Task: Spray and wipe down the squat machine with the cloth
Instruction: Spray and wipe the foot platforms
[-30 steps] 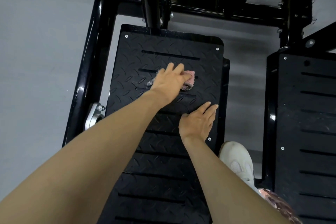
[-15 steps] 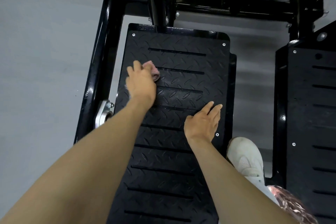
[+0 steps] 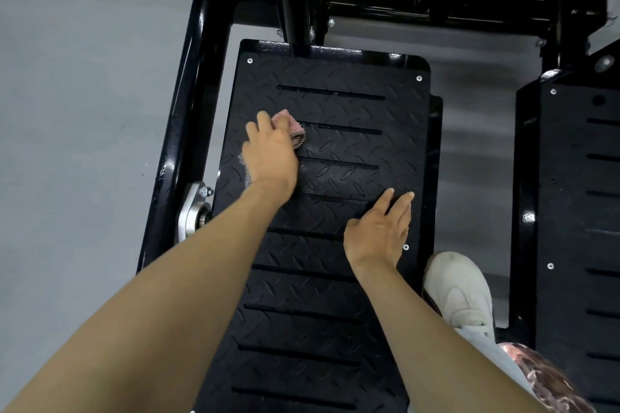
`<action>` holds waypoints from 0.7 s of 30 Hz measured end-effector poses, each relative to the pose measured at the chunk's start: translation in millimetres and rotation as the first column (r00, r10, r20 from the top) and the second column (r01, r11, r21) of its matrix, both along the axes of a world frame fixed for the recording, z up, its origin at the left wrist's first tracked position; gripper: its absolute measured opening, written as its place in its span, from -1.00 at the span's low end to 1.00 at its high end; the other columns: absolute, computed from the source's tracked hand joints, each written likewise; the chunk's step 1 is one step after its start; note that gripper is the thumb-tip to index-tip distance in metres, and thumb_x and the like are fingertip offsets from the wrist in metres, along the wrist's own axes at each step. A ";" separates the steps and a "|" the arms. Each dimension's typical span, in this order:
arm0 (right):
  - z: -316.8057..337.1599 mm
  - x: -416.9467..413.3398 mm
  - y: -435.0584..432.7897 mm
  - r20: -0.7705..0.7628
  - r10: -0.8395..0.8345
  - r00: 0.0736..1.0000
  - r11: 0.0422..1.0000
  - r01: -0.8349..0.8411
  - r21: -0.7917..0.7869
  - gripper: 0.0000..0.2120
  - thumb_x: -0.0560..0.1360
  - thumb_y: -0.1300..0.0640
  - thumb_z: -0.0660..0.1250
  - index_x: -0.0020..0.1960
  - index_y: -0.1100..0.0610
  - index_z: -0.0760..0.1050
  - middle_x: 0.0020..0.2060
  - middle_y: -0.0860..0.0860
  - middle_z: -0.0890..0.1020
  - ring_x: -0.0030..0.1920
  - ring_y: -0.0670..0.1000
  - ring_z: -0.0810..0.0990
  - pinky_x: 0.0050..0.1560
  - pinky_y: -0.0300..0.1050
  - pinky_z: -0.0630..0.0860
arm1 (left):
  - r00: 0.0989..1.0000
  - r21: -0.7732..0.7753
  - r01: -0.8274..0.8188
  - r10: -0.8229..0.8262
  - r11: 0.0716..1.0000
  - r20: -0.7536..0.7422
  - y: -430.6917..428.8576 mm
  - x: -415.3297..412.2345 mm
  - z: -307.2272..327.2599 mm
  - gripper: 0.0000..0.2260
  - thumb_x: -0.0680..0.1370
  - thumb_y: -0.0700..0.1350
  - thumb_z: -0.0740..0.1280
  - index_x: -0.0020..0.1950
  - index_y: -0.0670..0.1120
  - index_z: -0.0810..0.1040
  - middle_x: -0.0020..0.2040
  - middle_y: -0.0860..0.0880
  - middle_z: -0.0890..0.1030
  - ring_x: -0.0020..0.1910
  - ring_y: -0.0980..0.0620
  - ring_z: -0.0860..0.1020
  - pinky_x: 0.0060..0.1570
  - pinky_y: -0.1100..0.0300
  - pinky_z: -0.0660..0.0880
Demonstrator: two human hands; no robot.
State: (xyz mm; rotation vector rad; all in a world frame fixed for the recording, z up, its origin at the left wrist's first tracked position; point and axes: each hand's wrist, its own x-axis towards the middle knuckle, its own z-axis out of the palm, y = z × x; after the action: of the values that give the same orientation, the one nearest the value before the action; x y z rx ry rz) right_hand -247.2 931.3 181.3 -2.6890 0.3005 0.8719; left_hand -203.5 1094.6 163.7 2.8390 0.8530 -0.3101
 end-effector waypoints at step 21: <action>-3.8 -13.8 -13.0 0.016 0.015 1.000 1.000 -0.015 -0.022 -0.24 0.58 0.10 0.20 0.54 0.25 -0.24 0.51 0.20 -0.26 0.54 0.13 -0.17 0.53 0.02 -0.07 | 0.770 0.011 0.636 -0.635 0.771 -0.067 -82.2 -14.2 4.9 -0.45 0.52 -0.20 0.29 0.47 -0.01 0.19 0.36 -0.12 0.24 0.30 -0.17 0.27 0.19 -0.03 0.35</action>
State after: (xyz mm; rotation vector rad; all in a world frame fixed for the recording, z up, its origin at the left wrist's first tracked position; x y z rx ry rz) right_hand -261.0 918.3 177.6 -2.7208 0.2882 0.8550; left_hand -217.6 1012.4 168.6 3.0705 -0.1503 -0.4602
